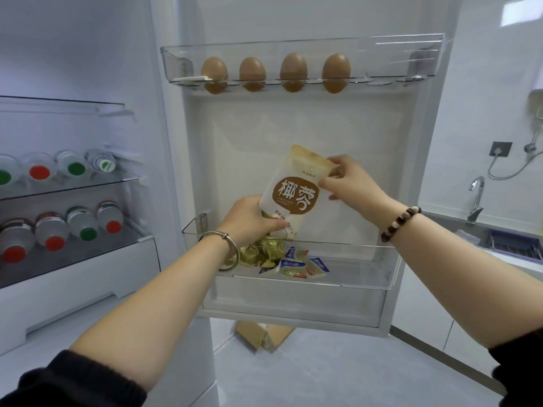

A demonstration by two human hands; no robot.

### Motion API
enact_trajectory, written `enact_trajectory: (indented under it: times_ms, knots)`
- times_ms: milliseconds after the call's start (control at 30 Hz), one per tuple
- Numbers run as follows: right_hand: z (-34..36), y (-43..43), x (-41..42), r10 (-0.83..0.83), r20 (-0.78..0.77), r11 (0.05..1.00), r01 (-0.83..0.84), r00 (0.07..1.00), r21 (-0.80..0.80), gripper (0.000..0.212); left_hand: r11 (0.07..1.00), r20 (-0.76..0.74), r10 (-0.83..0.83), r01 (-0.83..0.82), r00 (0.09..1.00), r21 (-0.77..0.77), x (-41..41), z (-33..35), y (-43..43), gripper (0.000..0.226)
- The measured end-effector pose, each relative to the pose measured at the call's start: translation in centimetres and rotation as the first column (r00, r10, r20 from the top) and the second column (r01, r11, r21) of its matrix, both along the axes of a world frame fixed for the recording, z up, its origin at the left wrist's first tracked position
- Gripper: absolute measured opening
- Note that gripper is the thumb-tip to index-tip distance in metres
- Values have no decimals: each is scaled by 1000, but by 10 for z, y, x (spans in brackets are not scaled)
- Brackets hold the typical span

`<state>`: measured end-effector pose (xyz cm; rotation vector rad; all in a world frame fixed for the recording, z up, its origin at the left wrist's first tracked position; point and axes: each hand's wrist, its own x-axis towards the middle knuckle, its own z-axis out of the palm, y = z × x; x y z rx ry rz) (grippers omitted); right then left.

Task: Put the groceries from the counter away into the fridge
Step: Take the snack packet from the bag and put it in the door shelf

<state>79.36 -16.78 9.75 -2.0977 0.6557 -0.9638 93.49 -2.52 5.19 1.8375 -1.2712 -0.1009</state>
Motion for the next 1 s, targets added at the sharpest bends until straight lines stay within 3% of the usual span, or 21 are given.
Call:
enact_trajectory:
  times_ms: [67,133,233,300,400,567,733,900,1000]
  knots:
    - [4,2,-13,36,30,999,-35,999,-26,46,998,20,-33,32,999,48,-7,2,-10,26]
    - [8,2,-25,15,-5,998,-15,1000,-63,33,994,16,-81,80,997,68,-14,3,-22,27]
    - [11,-3,-42,-48,66,997,52,997,-59,12,989,22,-134,132,991,73,-29,3,-37,28]
    - [11,-10,-51,-134,116,977,151,984,-148,12,989,57,-135,131,989,73,-37,0,-48,30]
    - [9,-21,-61,-267,134,912,296,954,-285,14,991,73,-114,109,991,74,-45,-6,-59,33]
    - [1,-32,-70,-448,71,769,425,891,-478,9,987,224,-128,103,966,122,-47,-16,-64,34]
    - [-7,-35,-70,-485,59,758,453,872,-469,18,978,413,-200,158,888,133,-50,-22,-59,34]
    - [-17,-46,-67,-459,32,828,441,888,-345,17,974,551,-223,162,804,158,-47,-26,-57,31]
    - [-26,-49,-76,-484,26,764,436,875,-475,14,976,572,-215,154,791,153,-47,-26,-58,33]
